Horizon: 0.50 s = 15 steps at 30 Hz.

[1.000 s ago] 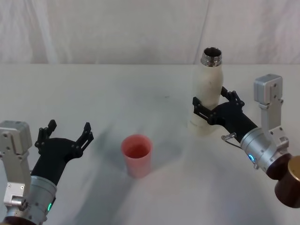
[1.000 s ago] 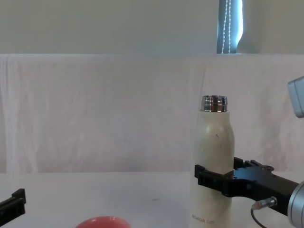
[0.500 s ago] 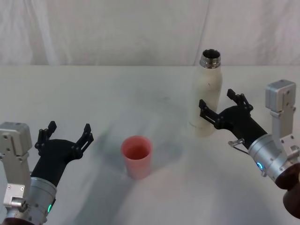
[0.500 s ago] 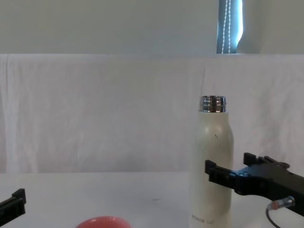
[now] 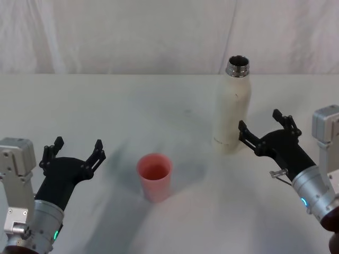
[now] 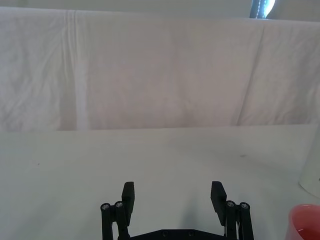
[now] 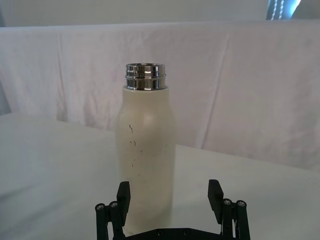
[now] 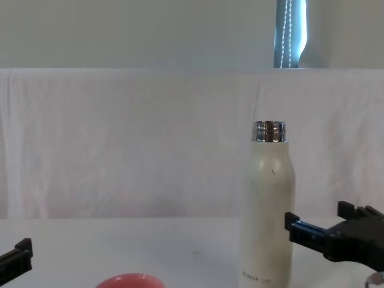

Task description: Grasp the thermos with one hand and pour water into the cup lid.

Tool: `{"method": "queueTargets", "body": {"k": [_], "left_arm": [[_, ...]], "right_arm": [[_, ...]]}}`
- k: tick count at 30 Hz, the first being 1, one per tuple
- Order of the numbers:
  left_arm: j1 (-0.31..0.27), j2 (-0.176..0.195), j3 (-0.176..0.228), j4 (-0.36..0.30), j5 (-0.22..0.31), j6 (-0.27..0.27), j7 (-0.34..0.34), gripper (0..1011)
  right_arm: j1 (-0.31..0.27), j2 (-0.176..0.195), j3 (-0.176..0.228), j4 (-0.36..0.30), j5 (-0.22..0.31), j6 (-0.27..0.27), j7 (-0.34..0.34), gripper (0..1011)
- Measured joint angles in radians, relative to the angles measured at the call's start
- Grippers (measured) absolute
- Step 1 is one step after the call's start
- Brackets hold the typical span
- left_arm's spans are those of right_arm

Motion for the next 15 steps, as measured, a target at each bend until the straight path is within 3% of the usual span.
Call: {"method": "queueTargets", "body": {"k": [5,15], "left_arm": [[0.0,0.0,0.0,0.0,0.0,0.0,0.0,1001],[0.0,0.0,0.0,0.0,0.0,0.0,0.0,1001]], "right_arm": [[-0.055,-0.002,0.015,-0.053,-0.041,-0.014,-0.033,1001],[-0.123,-0.019,0.043,-0.093,-0.073,-0.026,-0.047,1001]]}}
